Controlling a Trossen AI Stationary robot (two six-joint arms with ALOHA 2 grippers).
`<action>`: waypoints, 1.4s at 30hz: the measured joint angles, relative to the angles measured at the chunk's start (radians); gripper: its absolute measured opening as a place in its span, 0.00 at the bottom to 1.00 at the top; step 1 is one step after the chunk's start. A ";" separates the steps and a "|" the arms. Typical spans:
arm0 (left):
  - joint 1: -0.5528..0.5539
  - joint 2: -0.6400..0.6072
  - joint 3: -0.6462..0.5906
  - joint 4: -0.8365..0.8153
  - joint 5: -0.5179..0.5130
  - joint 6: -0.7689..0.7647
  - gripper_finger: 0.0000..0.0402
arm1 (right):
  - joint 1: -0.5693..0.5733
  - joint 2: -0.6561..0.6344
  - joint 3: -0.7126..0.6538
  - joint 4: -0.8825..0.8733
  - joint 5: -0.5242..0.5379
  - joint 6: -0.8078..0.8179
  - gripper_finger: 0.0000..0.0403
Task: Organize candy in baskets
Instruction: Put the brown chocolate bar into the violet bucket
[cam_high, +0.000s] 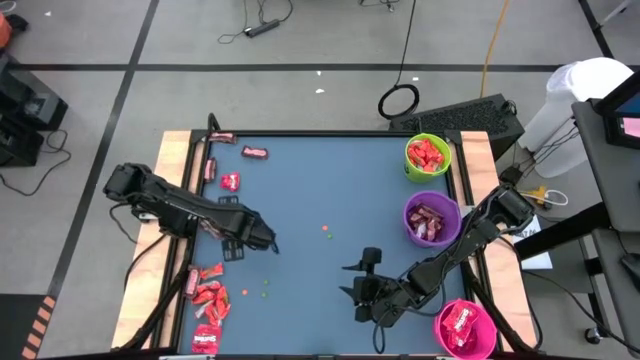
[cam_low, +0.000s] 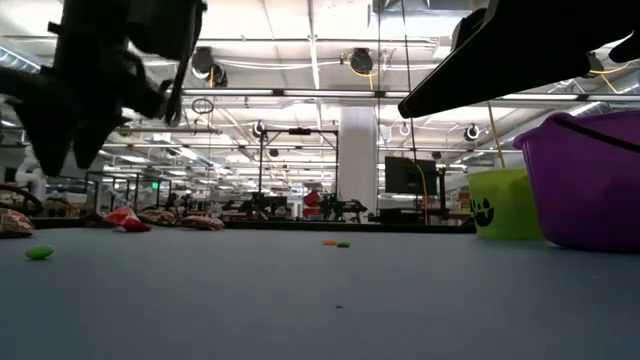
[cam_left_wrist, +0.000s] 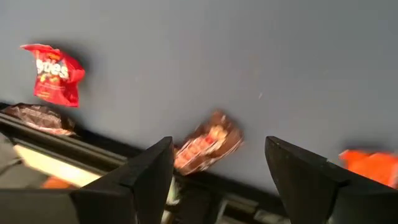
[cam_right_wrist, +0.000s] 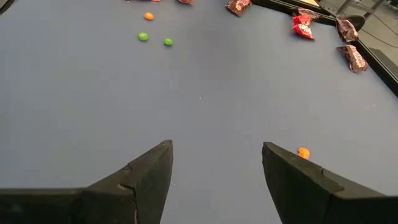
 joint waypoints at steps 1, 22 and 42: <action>0.000 0.009 -0.009 -0.009 0.003 0.019 0.64 | 0.000 0.000 0.000 0.000 0.000 0.002 0.58; 0.005 0.162 -0.167 0.075 0.051 0.250 0.64 | 0.000 -0.001 0.000 -0.001 -0.002 0.013 0.58; 0.029 0.160 -0.267 0.191 0.066 0.278 0.39 | 0.000 -0.001 0.000 -0.006 -0.002 0.019 0.58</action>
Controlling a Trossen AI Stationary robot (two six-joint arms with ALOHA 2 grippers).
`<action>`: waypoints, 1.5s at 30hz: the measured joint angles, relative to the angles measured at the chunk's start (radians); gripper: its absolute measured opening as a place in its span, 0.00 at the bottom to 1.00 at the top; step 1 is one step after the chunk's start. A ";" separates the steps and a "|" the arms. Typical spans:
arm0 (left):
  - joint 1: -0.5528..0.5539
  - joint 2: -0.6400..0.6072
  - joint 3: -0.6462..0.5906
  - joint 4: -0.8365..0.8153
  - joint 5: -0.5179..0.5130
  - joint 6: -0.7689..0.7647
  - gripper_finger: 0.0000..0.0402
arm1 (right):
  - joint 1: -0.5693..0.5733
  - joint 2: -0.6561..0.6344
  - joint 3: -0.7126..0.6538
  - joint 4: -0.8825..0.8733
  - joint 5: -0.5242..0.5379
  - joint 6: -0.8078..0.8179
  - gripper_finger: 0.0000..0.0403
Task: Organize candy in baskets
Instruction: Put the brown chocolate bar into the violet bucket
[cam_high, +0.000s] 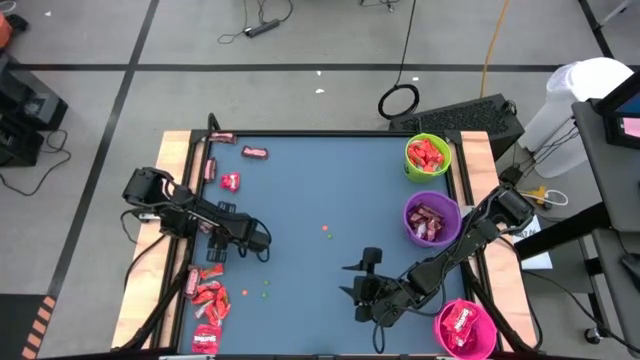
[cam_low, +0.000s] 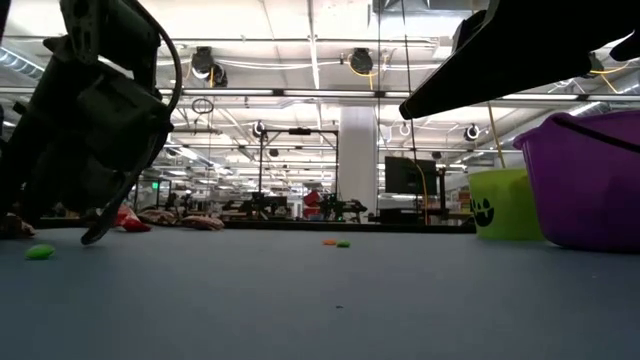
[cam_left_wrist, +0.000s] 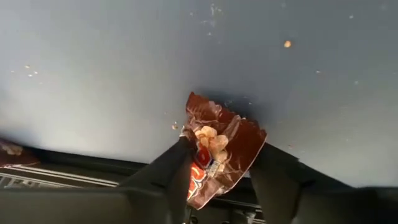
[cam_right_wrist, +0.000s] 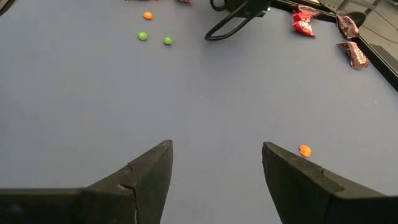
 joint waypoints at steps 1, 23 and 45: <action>0.000 0.000 0.000 0.001 0.002 -0.001 0.36 | 0.000 0.000 0.000 0.000 0.000 0.000 0.58; -0.095 -0.010 0.352 -0.004 -0.143 -0.110 0.20 | 0.000 0.000 -0.030 0.010 -0.049 0.071 0.58; -0.291 -0.019 0.418 1.073 -0.222 0.065 0.20 | -0.036 0.006 -0.059 0.093 -0.106 0.229 0.59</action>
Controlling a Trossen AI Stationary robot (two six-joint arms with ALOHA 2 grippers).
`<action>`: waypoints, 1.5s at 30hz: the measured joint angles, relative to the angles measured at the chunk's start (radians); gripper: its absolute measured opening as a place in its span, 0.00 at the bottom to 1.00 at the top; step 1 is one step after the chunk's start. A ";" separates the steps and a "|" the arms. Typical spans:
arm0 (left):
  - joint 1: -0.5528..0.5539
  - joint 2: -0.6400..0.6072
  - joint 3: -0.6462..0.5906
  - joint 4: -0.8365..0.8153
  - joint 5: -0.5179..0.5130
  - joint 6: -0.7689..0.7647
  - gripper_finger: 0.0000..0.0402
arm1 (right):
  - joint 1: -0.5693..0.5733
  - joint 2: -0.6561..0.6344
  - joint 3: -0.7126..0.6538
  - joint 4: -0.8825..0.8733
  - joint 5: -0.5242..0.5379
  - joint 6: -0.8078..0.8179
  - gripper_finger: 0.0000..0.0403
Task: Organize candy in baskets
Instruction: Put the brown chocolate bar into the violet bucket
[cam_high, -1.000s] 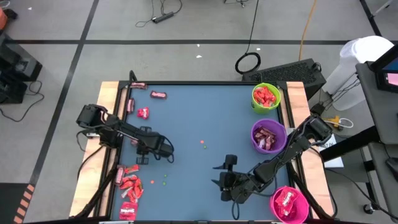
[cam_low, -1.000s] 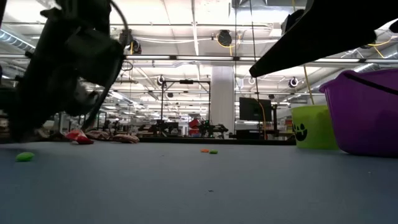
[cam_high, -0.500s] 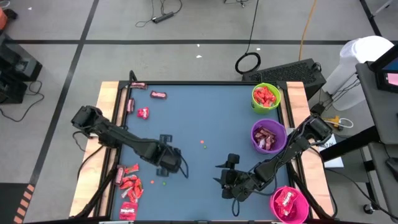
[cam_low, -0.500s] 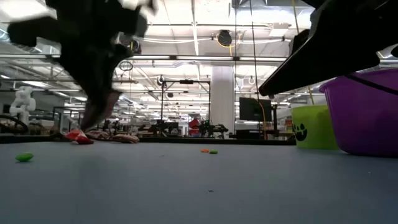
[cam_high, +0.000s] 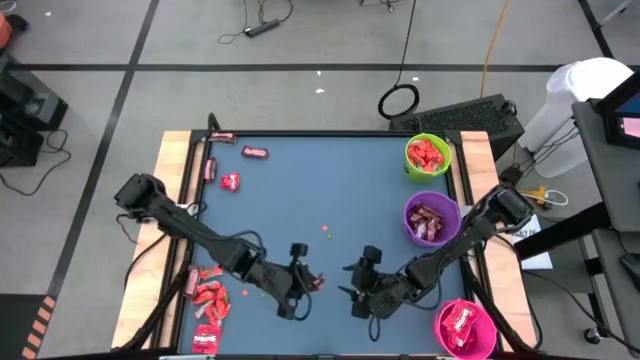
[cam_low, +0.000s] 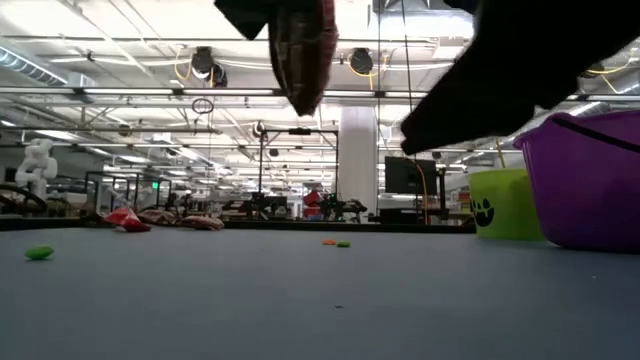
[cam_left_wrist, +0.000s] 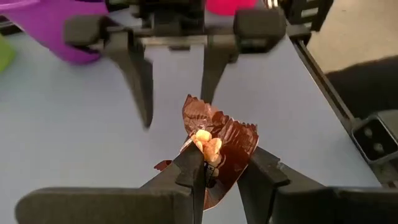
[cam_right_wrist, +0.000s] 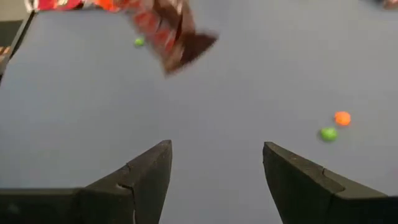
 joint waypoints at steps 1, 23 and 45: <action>0.001 0.009 0.000 0.024 -0.001 0.003 0.20 | -0.003 0.006 0.000 0.018 0.014 -0.017 0.60; 0.015 0.096 -0.001 0.292 -0.003 0.008 0.20 | -0.002 0.057 0.000 0.321 0.024 -0.396 0.34; 0.006 -0.070 -0.001 0.011 0.089 -0.071 0.40 | -0.004 0.042 0.020 0.301 0.013 -0.489 0.06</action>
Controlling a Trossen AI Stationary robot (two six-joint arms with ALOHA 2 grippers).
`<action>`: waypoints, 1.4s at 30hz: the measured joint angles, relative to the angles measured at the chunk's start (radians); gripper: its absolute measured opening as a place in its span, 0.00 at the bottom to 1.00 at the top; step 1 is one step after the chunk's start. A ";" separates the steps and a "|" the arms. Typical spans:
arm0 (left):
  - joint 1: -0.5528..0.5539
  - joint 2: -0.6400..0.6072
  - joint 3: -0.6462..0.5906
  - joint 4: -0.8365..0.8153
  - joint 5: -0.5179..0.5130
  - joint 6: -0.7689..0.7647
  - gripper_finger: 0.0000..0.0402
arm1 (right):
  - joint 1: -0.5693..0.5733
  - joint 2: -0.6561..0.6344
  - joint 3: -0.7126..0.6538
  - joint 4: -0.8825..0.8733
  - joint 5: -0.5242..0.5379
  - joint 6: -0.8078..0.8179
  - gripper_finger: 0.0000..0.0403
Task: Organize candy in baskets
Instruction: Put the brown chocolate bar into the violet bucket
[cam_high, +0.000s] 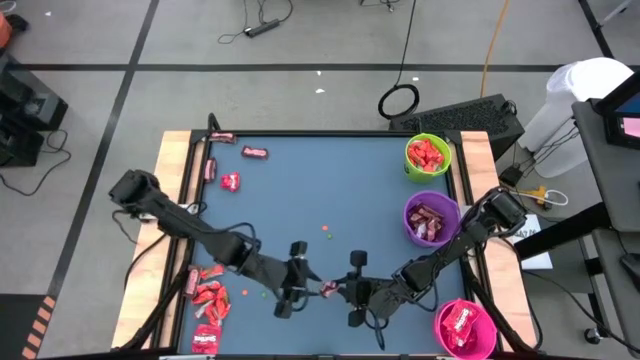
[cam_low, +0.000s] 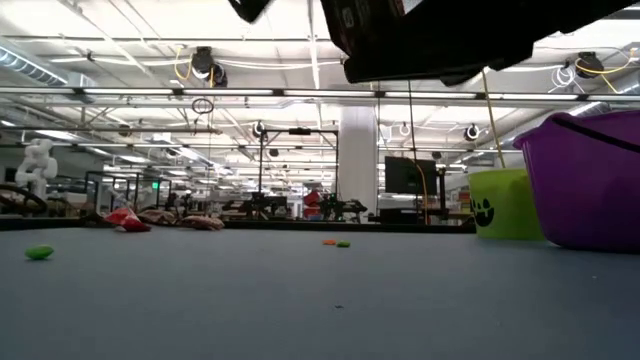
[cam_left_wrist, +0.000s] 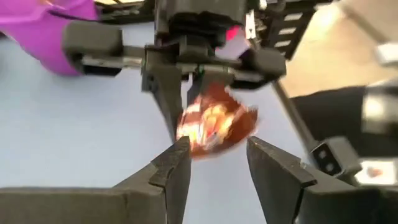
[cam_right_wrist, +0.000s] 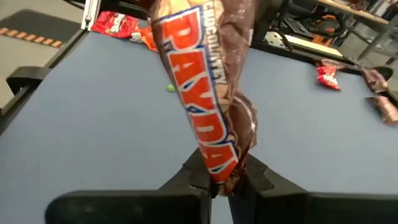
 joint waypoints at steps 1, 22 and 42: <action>-0.015 -0.010 0.000 -0.018 -0.034 0.022 0.40 | 0.001 -0.009 0.007 -0.021 0.000 -0.007 0.05; -0.057 -0.016 -0.518 0.771 -0.152 0.158 0.40 | -0.089 -0.462 0.349 -1.483 0.018 0.600 0.06; -0.008 -0.016 -0.502 0.799 -0.225 0.157 0.40 | -0.141 -0.756 0.035 -1.887 -0.249 1.199 0.06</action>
